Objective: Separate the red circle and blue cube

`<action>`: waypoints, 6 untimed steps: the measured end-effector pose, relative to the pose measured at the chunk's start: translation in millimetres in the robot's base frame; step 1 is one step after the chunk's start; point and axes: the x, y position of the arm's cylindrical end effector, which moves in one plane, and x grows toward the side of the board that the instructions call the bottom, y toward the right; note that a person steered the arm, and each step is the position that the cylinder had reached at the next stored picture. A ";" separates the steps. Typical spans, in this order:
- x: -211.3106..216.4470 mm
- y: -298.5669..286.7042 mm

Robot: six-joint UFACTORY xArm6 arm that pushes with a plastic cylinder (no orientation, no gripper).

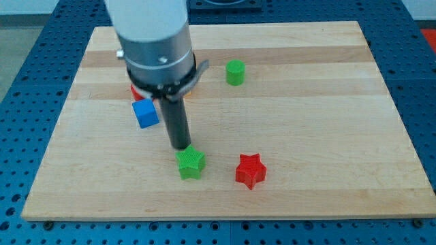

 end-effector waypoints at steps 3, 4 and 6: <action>-104.5 -40.5; -104.7 -45.0; -65.0 -69.0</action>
